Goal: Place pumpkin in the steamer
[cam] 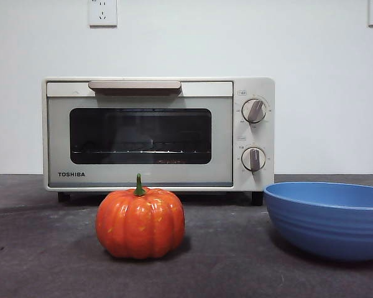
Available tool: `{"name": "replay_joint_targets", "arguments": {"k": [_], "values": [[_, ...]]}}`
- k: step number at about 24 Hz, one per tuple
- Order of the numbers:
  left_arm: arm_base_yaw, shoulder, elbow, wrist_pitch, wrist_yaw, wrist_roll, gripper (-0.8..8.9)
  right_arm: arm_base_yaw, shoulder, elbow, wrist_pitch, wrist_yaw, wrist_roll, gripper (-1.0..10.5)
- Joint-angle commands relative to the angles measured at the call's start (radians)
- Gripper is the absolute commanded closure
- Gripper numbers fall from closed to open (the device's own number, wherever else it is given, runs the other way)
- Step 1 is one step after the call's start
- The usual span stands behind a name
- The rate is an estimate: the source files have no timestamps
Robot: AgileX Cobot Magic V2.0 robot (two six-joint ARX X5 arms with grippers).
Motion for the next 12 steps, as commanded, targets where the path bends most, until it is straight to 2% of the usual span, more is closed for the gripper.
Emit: {"name": "replay_joint_targets", "arguments": {"k": [1, 4, 7, 9, 12], "values": [[-0.009, 0.005, 0.019, 0.003, 0.006, 0.022, 8.05, 0.026, 0.007, 0.018, 0.004, -0.002, -0.024, 9.4], [-0.01, 0.005, 0.019, 0.003, 0.006, 0.021, 8.05, 0.039, 0.007, 0.018, 0.004, -0.002, -0.023, 9.1], [-0.01, 0.005, 0.019, 0.002, 0.005, 0.02, 7.82, 0.039, 0.007, 0.018, 0.005, -0.001, -0.013, 6.4], [-0.01, 0.005, 0.019, 0.002, 0.006, 0.017, 6.71, 0.039, 0.007, 0.018, 0.005, -0.001, -0.008, 5.4], [-0.01, 0.005, 0.019, 0.001, 0.005, 0.017, 4.24, 0.039, 0.007, 0.018, 0.005, -0.001, -0.007, 5.1]]}}
